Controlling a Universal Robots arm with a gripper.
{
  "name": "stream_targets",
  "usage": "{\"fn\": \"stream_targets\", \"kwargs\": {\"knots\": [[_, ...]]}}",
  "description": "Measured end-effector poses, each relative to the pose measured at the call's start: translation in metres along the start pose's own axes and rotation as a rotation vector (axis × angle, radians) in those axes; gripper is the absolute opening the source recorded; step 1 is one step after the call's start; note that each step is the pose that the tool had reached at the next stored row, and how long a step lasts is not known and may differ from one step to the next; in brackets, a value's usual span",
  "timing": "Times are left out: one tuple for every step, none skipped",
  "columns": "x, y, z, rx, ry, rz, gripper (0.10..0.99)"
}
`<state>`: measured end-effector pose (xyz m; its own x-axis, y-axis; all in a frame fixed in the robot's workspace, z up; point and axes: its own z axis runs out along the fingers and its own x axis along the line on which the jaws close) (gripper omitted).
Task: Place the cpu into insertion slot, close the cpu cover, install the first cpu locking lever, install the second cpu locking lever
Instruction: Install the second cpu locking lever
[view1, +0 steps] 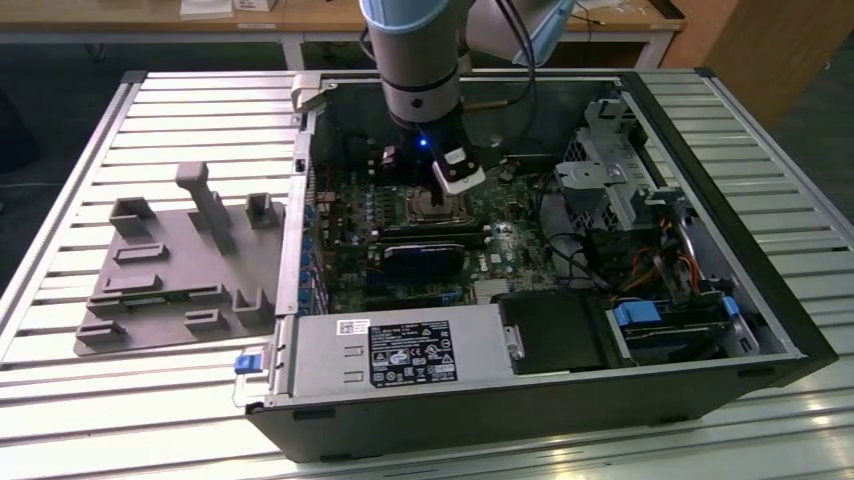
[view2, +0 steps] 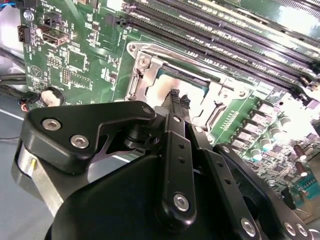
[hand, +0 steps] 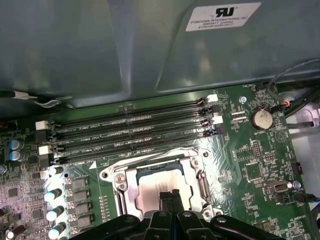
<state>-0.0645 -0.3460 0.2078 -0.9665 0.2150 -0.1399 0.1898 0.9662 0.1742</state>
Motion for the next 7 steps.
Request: {"fn": "stream_targets", "kwargs": {"knots": [[0.0000, 0.0001, 0.0000, 0.000, 0.0000, 0.000, 0.102], [0.0000, 0.0001, 0.0000, 0.000, -0.0001, 0.000, 0.102], [-0.0001, 0.0001, 0.0000, 0.000, -0.0001, 0.000, 0.102], [-0.0002, 0.0001, 0.0000, 0.000, 0.0000, 0.000, 0.102], [-0.0004, 0.0002, 0.0001, 0.000, 0.0000, 0.000, 0.102], [-0.0004, 0.0002, 0.0001, 0.000, 0.0000, 0.000, 0.102], [-0.0004, 0.0002, 0.0001, 0.000, 0.0000, 0.000, 0.102]]}}
